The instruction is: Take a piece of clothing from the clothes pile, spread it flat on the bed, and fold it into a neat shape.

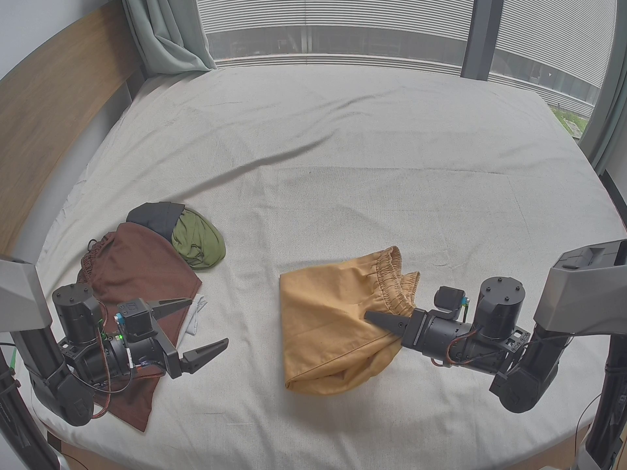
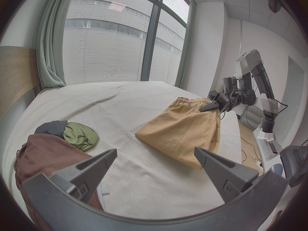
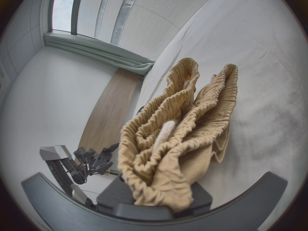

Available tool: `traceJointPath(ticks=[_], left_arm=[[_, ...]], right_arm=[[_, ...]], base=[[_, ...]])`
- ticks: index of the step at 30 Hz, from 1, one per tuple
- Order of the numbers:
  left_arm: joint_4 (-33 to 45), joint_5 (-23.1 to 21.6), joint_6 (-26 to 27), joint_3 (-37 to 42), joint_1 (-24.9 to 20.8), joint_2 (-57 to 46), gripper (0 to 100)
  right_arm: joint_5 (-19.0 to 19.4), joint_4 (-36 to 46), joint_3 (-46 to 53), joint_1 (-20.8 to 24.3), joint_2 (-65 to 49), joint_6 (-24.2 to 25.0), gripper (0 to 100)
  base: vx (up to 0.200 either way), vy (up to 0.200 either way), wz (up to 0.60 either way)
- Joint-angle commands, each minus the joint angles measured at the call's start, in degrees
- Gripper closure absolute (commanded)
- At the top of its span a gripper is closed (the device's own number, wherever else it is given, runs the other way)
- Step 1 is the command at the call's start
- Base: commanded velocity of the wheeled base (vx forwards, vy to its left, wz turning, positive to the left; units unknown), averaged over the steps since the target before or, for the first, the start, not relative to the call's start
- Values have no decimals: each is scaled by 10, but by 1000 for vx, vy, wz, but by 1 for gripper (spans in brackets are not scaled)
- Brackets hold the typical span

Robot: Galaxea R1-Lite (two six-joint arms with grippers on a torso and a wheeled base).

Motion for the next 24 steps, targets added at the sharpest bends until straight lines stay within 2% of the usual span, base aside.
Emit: traceJointPath(ticks=[1, 11, 24], left_arm=[[0, 0, 0, 8, -4, -4, 0], [0, -4, 0, 10, -9, -8, 0], [0, -4, 0, 10, -13, -8, 0]], right_arm=[[26, 0, -2, -3, -43, -4, 100], [26, 2, -41, -8, -64, -5, 100], [29, 12, -167, -44, -40, -3, 100]], base=[[0, 0, 0], [0, 0, 0], [0, 0, 0]])
